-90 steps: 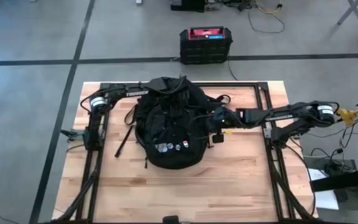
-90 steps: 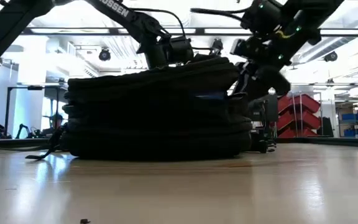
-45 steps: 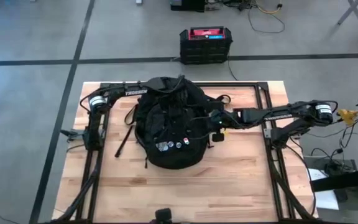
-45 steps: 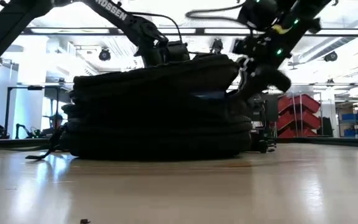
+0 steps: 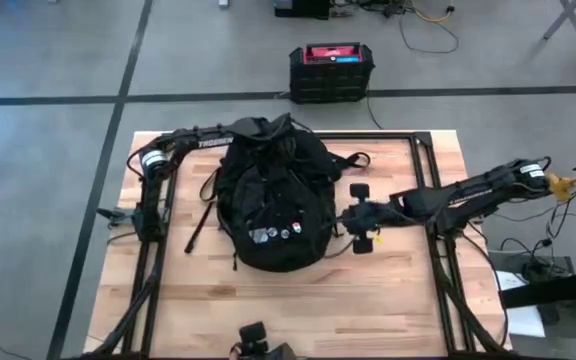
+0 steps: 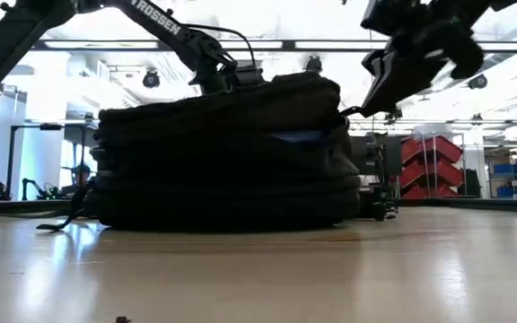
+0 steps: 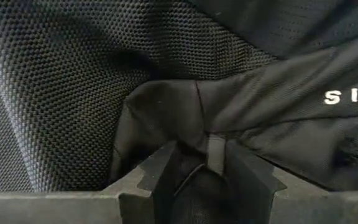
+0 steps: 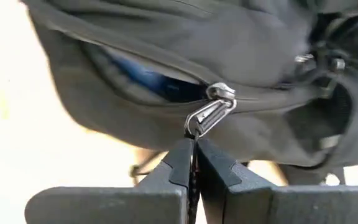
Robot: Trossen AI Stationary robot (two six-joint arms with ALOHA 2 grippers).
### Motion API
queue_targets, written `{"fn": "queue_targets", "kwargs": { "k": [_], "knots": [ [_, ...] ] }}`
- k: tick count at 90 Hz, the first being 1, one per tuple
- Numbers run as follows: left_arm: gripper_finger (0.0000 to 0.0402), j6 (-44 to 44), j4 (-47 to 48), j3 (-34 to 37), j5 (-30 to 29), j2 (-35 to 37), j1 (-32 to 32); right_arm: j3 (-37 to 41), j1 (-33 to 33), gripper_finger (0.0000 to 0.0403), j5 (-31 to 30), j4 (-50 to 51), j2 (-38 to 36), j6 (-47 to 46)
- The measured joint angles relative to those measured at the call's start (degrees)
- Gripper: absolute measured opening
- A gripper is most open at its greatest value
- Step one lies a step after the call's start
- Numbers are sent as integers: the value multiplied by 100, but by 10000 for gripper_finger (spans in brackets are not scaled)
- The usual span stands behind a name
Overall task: Unpack backpack
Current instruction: Close the black backpack
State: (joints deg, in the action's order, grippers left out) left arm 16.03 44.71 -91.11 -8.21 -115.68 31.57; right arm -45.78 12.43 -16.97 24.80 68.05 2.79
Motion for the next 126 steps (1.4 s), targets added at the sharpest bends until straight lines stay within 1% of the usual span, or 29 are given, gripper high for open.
{"fn": "queue_targets", "kwargs": {
  "k": [11, 26, 31, 41, 44, 50, 55, 58, 73, 84, 95, 102, 106, 115, 126],
  "knots": [
    [118, 0, 15, 2, 10, 0, 130, 0, 401, 1, 34, -33, 190, -421],
    [118, -26, 125, 2, 158, 38, 419, 0, 883, 0, 591, -222, 409, -692],
    [118, -43, 236, 9, 224, 81, 543, 0, 1022, 0, 590, -221, 416, -729],
    [118, -166, 462, 17, 358, 199, 787, 0, 1105, 0, 516, -94, 363, -777],
    [118, -271, 528, 20, 371, 235, 840, 0, 1105, 0, 350, -48, 329, -797],
    [118, -513, 699, 20, 383, 307, 897, 0, 1065, 0, -232, 108, 258, -877],
    [118, -688, 914, 20, 366, 357, 902, 0, 926, 0, -604, 324, 217, -802],
    [118, -818, 1091, 20, 300, 391, 879, 0, 773, 0, -693, 425, 201, -763],
    [118, -1829, 2102, 160, -308, 546, 549, 2, -286, 0, -776, 452, 171, -198],
    [118, -2599, 2641, 570, -723, 901, 211, 3, -1236, 0, -872, 475, 171, 303],
    [118, -3499, 2994, 1126, -706, 1463, -117, 4, -2149, 0, -1024, 397, 169, 738],
    [118, -3850, 2988, 1462, -505, 1908, -348, 4, -2556, 0, -1113, 260, 169, 888],
    [118, -3951, 2904, 1591, -439, 2161, -471, 6, -2668, 0, -1096, 187, 169, 987],
    [118, -4004, 2496, 1722, -424, 2679, -713, 19, -2648, 0, -985, 40, 169, 1190],
    [118, -3790, 1605, 1658, -445, 3154, -1005, 20, -2544, 0, -961, 6, 169, 1228]
  ]
}}
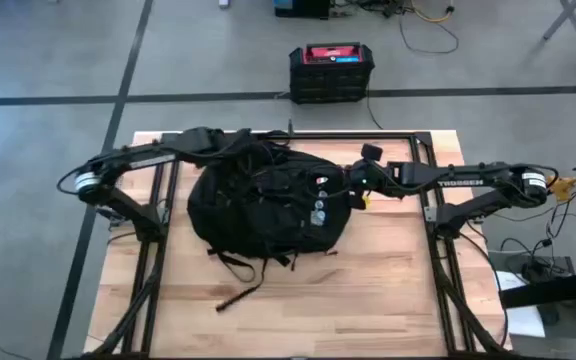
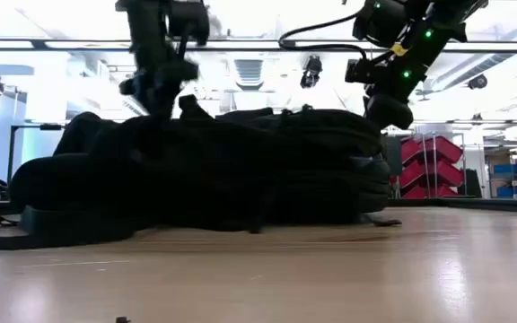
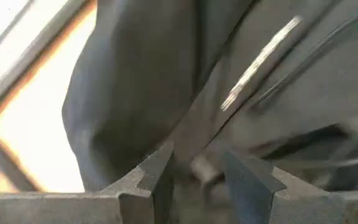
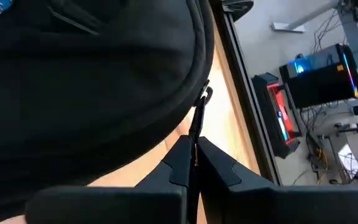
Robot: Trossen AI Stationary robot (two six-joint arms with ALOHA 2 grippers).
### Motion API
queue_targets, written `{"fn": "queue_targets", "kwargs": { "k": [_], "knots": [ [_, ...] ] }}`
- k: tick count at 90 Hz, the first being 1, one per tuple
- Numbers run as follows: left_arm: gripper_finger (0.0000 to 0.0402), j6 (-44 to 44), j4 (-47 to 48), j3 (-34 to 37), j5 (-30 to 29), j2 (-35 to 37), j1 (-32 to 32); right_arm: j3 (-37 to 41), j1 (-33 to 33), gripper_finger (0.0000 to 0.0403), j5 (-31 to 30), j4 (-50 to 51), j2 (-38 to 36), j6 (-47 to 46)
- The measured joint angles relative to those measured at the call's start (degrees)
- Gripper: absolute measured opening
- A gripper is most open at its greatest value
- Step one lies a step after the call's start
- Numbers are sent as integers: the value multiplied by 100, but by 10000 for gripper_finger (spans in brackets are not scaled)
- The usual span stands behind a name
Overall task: Unpack backpack
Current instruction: Close the black backpack
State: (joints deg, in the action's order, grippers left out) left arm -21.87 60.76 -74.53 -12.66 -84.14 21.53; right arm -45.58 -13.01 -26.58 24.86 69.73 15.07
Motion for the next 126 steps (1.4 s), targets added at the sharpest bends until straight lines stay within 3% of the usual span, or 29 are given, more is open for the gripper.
{"fn": "queue_targets", "kwargs": {
  "k": [8, 19, 29, 37, 53, 72, 94, 114, 126],
  "knots": [
    [118, 228, -831, -87, 167, 128, -213, 0, 73, 0, -4, 14, 0, -4],
    [118, 638, -2151, -117, 1312, -45, -453, 0, 201, 0, 45, 18, -2, -62],
    [118, 1116, -3539, -95, 2139, -626, -687, 0, 321, 0, 242, 22, -2, -208],
    [118, 1532, -3987, -297, 2177, -1302, -744, 0, 434, 0, 268, 46, -2, -307],
    [118, 2150, -3700, -1300, 993, -2505, -679, -11, 705, 0, 278, 322, -31, -672],
    [118, 2352, -2757, -2245, 943, -3260, -492, -83, 1267, 0, 212, 908, -123, -1387],
    [118, 2225, -2075, -2073, 529, -3346, -11, -81, 2244, 0, 306, 1484, -153, -2550],
    [118, 2208, -1917, -1991, 539, -3337, 364, -27, 3183, 0, 396, 160, -103, -2798],
    [118, 2411, -1866, -1978, 686, -3274, 384, -17, 3207, 0, 212, -10, -90, -2614]
  ]
}}
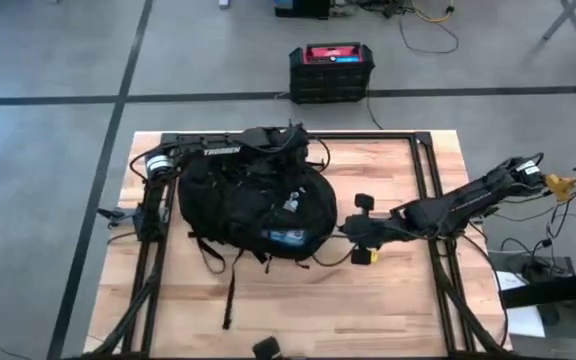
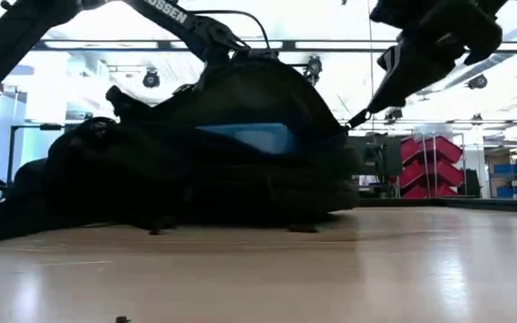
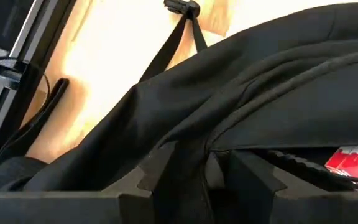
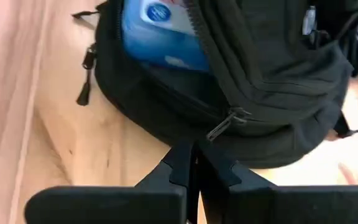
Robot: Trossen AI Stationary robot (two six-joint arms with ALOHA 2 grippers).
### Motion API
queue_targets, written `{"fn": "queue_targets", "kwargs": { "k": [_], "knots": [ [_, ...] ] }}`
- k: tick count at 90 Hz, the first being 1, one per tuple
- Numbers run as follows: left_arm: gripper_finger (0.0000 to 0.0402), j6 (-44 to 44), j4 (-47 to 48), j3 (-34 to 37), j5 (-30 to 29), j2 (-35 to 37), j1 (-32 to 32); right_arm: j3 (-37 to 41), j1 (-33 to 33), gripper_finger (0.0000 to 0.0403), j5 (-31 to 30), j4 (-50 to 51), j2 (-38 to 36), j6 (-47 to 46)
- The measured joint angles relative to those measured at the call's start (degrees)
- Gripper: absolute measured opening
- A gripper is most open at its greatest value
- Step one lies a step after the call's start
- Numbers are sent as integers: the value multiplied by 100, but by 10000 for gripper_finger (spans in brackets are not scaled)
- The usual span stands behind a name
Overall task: Unpack backpack
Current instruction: Close the black backpack
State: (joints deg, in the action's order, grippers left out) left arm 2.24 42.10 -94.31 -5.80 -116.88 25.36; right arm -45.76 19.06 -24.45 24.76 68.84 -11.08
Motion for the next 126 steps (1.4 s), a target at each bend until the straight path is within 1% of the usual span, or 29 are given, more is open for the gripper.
{"fn": "queue_targets", "kwargs": {
  "k": [8, 17, 26, 31, 36, 42, 48, 53, 59, 71, 78, 85, 93, 101, 112, 126],
  "knots": [
    [118, 1, 179, 17, -75, 160, -30, 55, -267, 0, -126, 45, -2, 66],
    [118, -113, 553, 27, -355, 467, -130, 126, -644, 0, -124, -1, -8, 308],
    [118, -243, 826, 49, -702, 851, -392, 166, -999, 0, -126, 23, -9, 610],
    [118, -255, 661, 89, -875, 1030, -598, 166, -1150, 0, -163, 19, -9, 815],
    [118, -136, 75, 191, -996, 1127, -816, 166, -1273, 0, -182, 12, -11, 1034],
    [118, 112, -811, 309, -885, 1139, -1025, 166, -1415, 0, -214, -37, -16, 1287],
    [118, 266, -1364, 333, -454, 992, -1189, 165, -1526, 0, -277, -30, -23, 1416],
    [118, 312, -1611, 333, -90, 835, -1233, 159, -1601, 0, -321, -15, -48, 1477],
    [118, 325, -1728, 333, 104, 615, -1241, 158, -1632, 0, -365, 20, -104, 1480],
    [118, 319, -1780, 333, 238, 133, -1204, 157, -1627, 0, -359, 218, -281, 1392],
    [118, 291, -1969, 320, 497, -61, -1178, 157, -1626, 0, -340, 327, -395, 1224],
    [118, 125, -2275, 309, 655, -266, -1143, 157, -1568, 0, -116, 337, -459, 939],
    [118, 29, -2410, 285, 689, -443, -1039, 157, -1339, 0, 308, 230, -377, 550],
    [118, -10, -2375, 280, 860, -529, -871, 172, -967, 0, 319, 63, -166, 263],
    [118, -26, -2334, 287, 958, -588, -705, 179, -457, 0, 340, -716, 270, 57],
    [118, -8, -2347, 300, 911, -581, -593, 46, -85, 0, 1155, -2300, 886, 551]
  ]
}}
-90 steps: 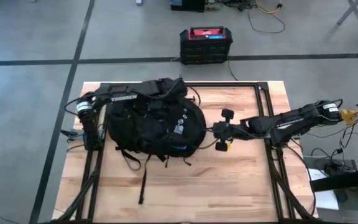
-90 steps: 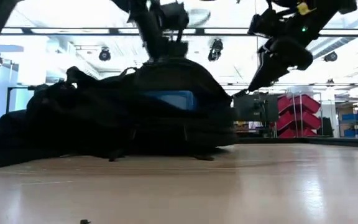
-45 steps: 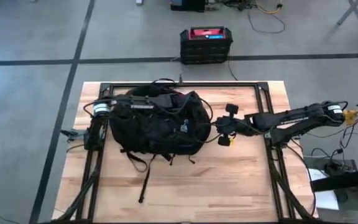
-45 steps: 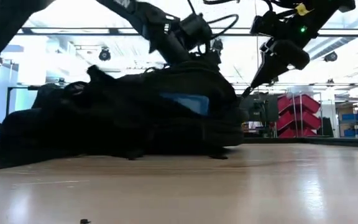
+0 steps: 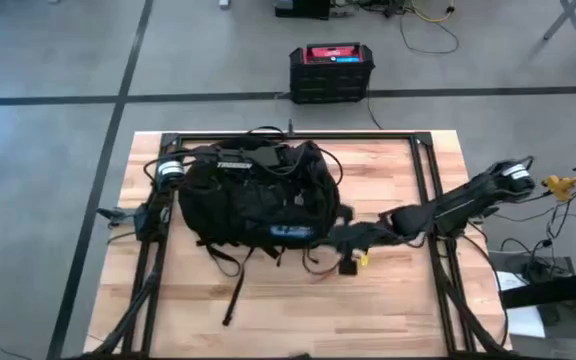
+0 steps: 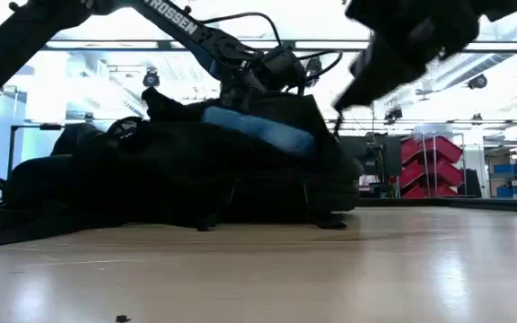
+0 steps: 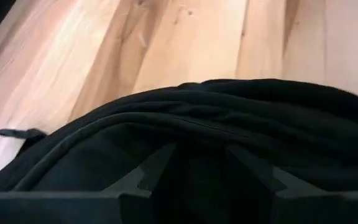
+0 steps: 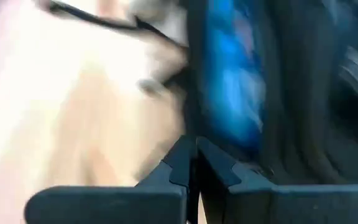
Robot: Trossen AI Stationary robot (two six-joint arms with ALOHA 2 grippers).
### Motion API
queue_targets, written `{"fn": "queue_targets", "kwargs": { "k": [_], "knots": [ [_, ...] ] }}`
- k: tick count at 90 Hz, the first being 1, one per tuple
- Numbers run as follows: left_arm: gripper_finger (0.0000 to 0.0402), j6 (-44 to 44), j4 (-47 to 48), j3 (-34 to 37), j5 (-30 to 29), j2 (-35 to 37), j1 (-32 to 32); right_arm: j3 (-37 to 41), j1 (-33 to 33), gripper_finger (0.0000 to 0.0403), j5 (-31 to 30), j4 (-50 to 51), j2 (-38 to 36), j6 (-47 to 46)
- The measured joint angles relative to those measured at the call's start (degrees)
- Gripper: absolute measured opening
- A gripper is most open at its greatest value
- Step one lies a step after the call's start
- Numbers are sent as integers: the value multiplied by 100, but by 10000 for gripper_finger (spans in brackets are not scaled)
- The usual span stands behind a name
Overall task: Unpack backpack
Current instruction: Close the black backpack
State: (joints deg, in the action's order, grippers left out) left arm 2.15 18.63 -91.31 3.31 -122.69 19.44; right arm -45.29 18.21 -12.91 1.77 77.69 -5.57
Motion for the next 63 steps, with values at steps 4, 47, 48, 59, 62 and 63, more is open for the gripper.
{"fn": "queue_targets", "kwargs": {
  "k": [4, 47, 48, 59, 62, 63],
  "knots": [
    [118, 42, 0, 4, -43, 0, 8, -118, 44, 0, 196, -359, 128, 242],
    [118, 782, 1090, 46, -809, 1270, -244, -698, -194, 1, 275, -719, 677, 1270],
    [118, 795, 1135, 46, -863, 1339, -270, -698, -194, 1, 273, -717, 668, 1277],
    [118, 821, 1261, 84, -1050, 1579, -460, -698, -194, 1, 223, -658, 568, 1310],
    [118, 812, 1424, 265, -1326, 1810, -575, -691, -194, 1, 211, -511, 498, 1319],
    [118, 807, 1609, 317, -1391, 1839, -615, -684, -194, 1, 202, -459, 474, 1316]
  ]
}}
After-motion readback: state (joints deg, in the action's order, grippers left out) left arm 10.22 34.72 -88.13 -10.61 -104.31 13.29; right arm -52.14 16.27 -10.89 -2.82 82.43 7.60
